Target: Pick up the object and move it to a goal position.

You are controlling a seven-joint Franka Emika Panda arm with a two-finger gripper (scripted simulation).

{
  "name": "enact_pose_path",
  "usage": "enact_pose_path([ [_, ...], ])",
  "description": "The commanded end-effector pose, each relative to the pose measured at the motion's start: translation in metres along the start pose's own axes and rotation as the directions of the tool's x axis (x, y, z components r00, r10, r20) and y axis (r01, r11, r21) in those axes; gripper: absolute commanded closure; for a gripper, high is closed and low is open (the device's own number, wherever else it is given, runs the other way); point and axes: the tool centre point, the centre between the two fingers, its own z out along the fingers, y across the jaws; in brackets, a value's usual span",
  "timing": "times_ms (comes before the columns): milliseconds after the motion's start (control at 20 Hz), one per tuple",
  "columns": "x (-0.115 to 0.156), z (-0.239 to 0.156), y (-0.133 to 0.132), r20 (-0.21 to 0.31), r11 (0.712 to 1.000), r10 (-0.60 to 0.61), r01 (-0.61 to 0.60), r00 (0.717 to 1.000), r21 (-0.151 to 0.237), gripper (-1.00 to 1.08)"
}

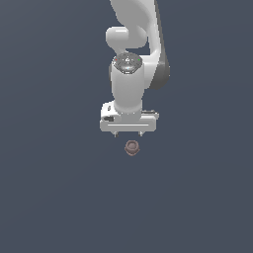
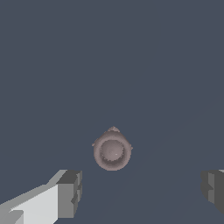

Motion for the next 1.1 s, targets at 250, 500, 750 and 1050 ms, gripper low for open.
enact_pose_path([
  [250, 0.0013, -0.0014, -0.0004, 0.002, 1.000, -0.025, 0.025, 1.000, -0.007, -0.92],
  [500, 0.0033, -0.0046, -0.0008, 0.005, 0.998, -0.053, 0.053, 0.999, -0.016, -0.92],
  [750, 0.0032, -0.0038, -0.0008, 0.005, 0.998, -0.055, 0.055, 0.998, -0.015, -0.92],
  [1050, 0.0019, 0.0040, -0.0019, 0.007, 0.994, -0.106, 0.106, 0.994, -0.017, -0.92],
])
